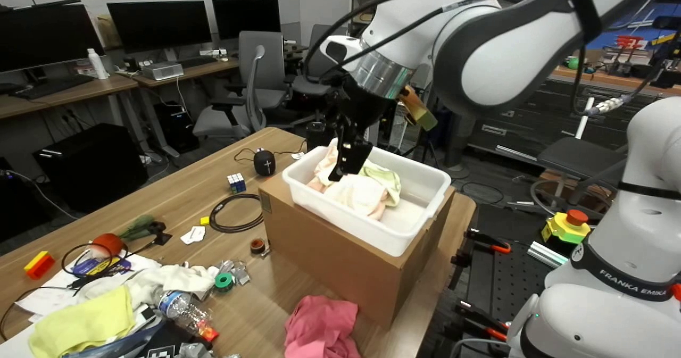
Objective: Remove the clothes from the box and put them on the table
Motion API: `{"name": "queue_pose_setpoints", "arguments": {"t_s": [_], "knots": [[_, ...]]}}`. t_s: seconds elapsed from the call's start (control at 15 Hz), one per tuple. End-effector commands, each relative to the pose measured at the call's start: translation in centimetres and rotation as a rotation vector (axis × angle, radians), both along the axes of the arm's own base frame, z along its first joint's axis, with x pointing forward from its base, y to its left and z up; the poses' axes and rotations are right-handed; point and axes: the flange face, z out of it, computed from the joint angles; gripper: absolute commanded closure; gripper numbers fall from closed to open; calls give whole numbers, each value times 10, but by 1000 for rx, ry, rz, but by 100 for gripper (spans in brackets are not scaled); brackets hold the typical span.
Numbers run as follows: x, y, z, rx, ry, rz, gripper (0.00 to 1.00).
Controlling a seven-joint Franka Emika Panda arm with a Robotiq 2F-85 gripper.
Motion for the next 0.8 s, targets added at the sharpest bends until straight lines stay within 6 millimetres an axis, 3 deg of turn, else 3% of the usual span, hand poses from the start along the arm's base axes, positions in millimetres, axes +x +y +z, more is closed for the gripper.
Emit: {"name": "queue_pose_setpoints", "arguments": {"t_s": [0.0, 0.33, 0.73], "knots": [[33, -49, 19, 49, -21, -200, 0], [66, -105, 12, 95, 74, -485, 0], [99, -136, -24, 121, 227, -732, 0]]}}
